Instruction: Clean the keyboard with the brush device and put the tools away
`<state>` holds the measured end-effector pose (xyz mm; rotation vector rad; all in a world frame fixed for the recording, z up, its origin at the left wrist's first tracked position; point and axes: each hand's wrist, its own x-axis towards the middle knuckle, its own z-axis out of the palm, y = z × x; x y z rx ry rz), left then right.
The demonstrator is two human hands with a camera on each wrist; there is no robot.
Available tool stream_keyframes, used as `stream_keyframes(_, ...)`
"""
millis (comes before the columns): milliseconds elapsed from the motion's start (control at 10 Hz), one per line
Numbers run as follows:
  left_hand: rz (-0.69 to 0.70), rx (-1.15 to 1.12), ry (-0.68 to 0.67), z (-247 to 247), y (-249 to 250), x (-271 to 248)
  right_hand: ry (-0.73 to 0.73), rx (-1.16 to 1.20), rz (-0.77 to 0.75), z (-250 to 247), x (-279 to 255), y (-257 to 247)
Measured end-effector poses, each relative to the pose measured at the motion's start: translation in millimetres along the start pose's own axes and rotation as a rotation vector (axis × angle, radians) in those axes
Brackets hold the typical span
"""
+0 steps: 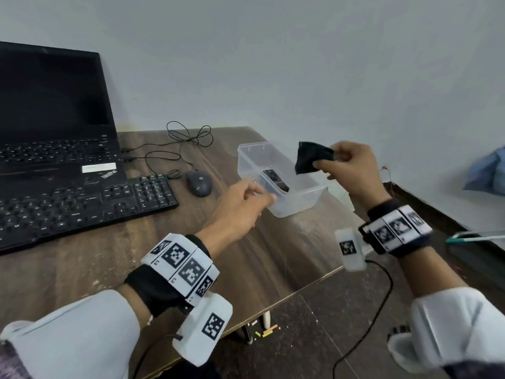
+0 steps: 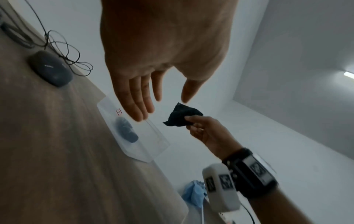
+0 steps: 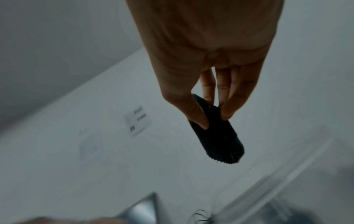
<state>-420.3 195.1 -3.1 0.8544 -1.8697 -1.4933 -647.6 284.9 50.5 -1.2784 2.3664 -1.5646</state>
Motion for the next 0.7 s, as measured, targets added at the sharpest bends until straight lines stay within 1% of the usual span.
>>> stream_keyframes(100, 0.073, 0.407, -0.246, -6.0, -8.7, -7.2, -0.072, -0.467, -0.128, 20.6, 32.1, 3.3)
stream_keyframes(200, 0.093, 0.912, -0.489, -8.6, -19.3, -18.9, -0.288, -0.87, -0.184, 54.6, 45.1, 7.6)
stream_keyframes(300, 0.074, 1.101, -0.581, -13.3, -27.5, -32.3, -0.474, -1.071, -0.162, 79.0, 56.0, 11.8)
stream_keyframes(400, 0.085, 1.108, -0.597, -20.5, -30.8, -43.9, -0.716, -1.146, -0.068, 91.5, 64.5, 4.3)
stream_keyframes(500, 0.085, 1.068, -0.602, -27.7, -30.0, -51.2, -0.871, -1.144, 0.059, 93.3, 69.9, -3.1)
stream_keyframes(600, 0.064, 1.023, -0.578, -35.7, -30.4, -54.3, -0.93, -1.067, 0.166, 88.3, 75.4, 1.8)
stream_keyframes(700, 0.076, 0.976, -0.523, -47.5, -30.9, -65.3, -0.837, -0.953, 0.141, 71.6, 75.2, -3.6)
